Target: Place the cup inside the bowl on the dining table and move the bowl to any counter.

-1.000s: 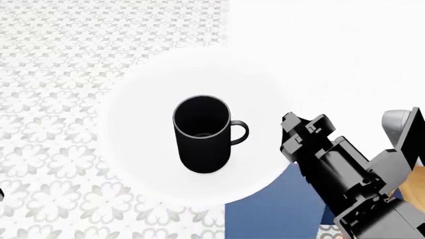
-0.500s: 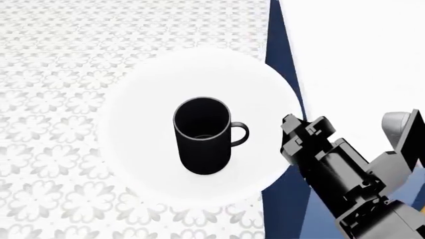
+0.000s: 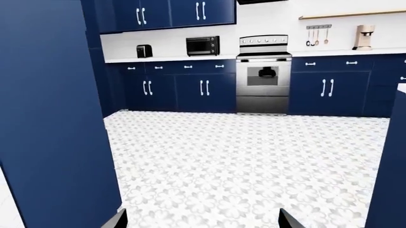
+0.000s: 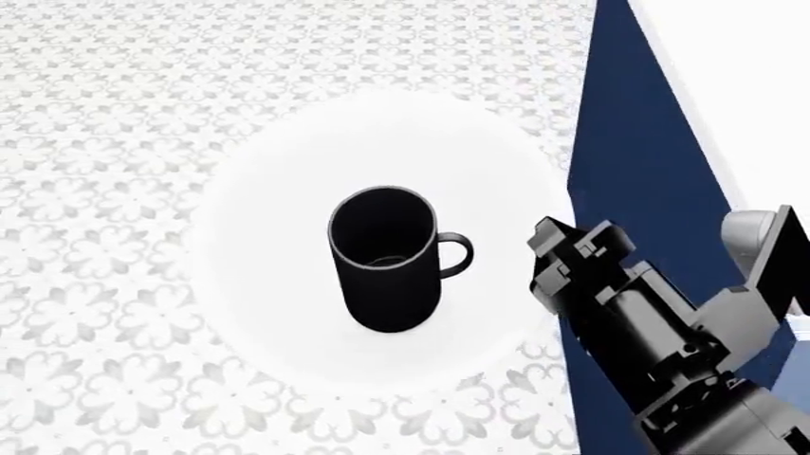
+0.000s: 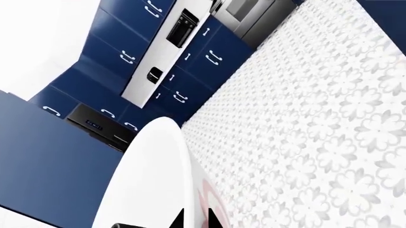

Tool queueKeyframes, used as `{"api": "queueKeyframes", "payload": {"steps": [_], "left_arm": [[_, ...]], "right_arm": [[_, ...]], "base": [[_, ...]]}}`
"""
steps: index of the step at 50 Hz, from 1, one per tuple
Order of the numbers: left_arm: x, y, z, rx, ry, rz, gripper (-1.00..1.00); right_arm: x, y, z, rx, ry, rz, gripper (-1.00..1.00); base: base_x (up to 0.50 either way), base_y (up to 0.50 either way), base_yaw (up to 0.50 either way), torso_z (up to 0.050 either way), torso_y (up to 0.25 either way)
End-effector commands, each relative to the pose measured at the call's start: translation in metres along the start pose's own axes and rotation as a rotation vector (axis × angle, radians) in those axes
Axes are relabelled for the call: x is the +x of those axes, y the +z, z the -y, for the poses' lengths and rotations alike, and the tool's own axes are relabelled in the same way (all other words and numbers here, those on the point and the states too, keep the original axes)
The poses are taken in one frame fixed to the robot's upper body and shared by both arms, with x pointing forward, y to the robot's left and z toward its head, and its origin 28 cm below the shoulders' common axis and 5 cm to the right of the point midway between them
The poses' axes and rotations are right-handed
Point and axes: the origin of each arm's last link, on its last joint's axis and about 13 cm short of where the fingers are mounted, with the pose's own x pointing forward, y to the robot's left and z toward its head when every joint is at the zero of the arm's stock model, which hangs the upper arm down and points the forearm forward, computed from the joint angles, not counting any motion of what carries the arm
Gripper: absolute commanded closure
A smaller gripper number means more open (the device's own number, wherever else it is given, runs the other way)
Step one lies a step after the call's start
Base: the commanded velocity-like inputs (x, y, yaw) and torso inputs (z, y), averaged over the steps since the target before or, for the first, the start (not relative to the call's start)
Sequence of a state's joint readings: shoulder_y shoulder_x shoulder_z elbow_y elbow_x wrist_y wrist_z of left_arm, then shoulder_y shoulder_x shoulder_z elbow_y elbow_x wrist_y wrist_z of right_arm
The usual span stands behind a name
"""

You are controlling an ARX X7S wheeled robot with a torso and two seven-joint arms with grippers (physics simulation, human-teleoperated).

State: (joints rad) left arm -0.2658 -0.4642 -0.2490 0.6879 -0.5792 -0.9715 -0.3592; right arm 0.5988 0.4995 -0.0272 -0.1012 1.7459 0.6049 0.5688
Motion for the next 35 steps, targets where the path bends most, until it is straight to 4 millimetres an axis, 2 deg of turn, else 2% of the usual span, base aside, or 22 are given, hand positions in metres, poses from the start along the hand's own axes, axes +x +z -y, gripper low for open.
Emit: {"api": "queueKeyframes", "payload": {"steps": [1, 10, 16, 25, 35], "left_arm": [[-0.0002, 0.0003, -0.0003, -0.009, -0.023, 0.007, -1.0], [-0.0002, -0.0015, 0.0021, -0.011, -0.023, 0.005, -1.0], [-0.0002, -0.0021, 0.0037, -0.01, -0.023, 0.004, -1.0], [-0.0003, -0.0031, 0.0054, -0.012, -0.021, 0.002, -1.0], [-0.0015, -0.004, -0.0013, -0.014, -0.018, 0.002, -1.0]], "right_arm": [[0.0, 0.0035, -0.004, -0.008, 0.025, 0.028, 1.0], [0.0003, 0.0035, -0.004, -0.025, 0.035, 0.039, 1.0], [0.0012, 0.0011, -0.0035, -0.038, 0.038, 0.025, 1.0], [0.0017, -0.0003, -0.004, -0.045, 0.042, 0.023, 1.0], [0.0032, -0.0022, -0.0056, -0.055, 0.053, 0.021, 1.0]], "base": [[0.21, 0.5, 0.0, 0.0, 0.0], [0.27, 0.49, 0.0, 0.0, 0.001], [0.5, 0.23, 0.0, 0.0, 0.0], [0.5, 0.1, 0.0, 0.0, 0.002], [0.5, 0.0, 0.0, 0.001, 0.001]]}}
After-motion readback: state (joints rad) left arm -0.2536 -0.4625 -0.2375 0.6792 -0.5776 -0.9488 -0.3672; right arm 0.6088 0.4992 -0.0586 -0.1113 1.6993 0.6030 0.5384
